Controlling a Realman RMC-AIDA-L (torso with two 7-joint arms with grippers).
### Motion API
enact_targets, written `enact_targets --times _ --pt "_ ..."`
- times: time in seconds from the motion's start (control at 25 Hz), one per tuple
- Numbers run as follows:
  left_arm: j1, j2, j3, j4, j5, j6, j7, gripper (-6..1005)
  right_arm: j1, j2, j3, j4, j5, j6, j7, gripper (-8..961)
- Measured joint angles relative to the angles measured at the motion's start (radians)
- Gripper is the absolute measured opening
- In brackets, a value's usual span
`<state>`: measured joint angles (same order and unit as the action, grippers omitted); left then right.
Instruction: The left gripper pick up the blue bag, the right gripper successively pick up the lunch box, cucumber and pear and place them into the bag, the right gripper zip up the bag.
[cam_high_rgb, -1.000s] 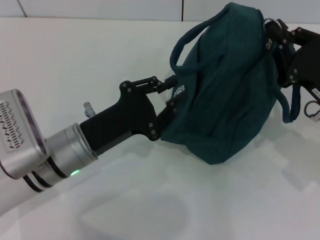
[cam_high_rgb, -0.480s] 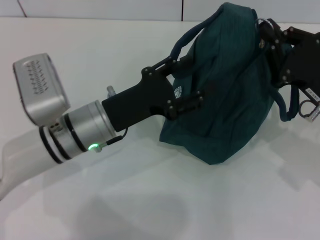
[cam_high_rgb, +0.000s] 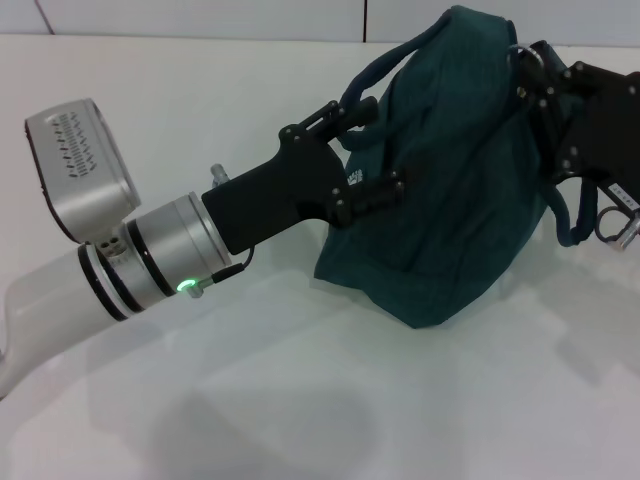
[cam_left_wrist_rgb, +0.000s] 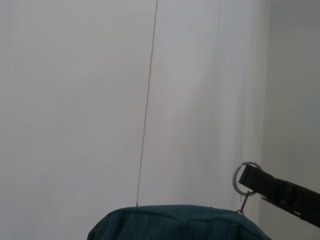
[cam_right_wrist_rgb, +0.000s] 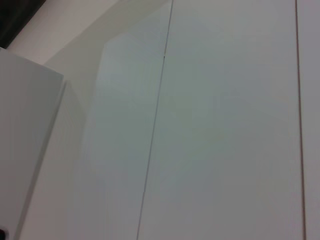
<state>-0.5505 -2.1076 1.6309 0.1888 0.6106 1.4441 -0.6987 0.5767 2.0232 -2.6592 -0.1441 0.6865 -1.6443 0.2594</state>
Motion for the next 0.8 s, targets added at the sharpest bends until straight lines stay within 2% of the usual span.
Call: enact_targets --times 0.2,0.64,0.8 --pt "0.001 0.0 0.017 0.0 -0.001 -0.001 0.01 731 0.002 0.0 -0.001 -0.002 -0.01 0.0 0.0 17" --pt "0.005 0.0 0.075 0.013 -0.015 0.001 0.052 495 -0.003 0.002 -0.001 -0.012 -0.026 0.0 -0.002 20" --pt "0.028 0.0 0.081 0.047 -0.015 0.017 0.062 352 -0.003 0.001 -0.001 -0.012 -0.047 0.0 0.006 20"
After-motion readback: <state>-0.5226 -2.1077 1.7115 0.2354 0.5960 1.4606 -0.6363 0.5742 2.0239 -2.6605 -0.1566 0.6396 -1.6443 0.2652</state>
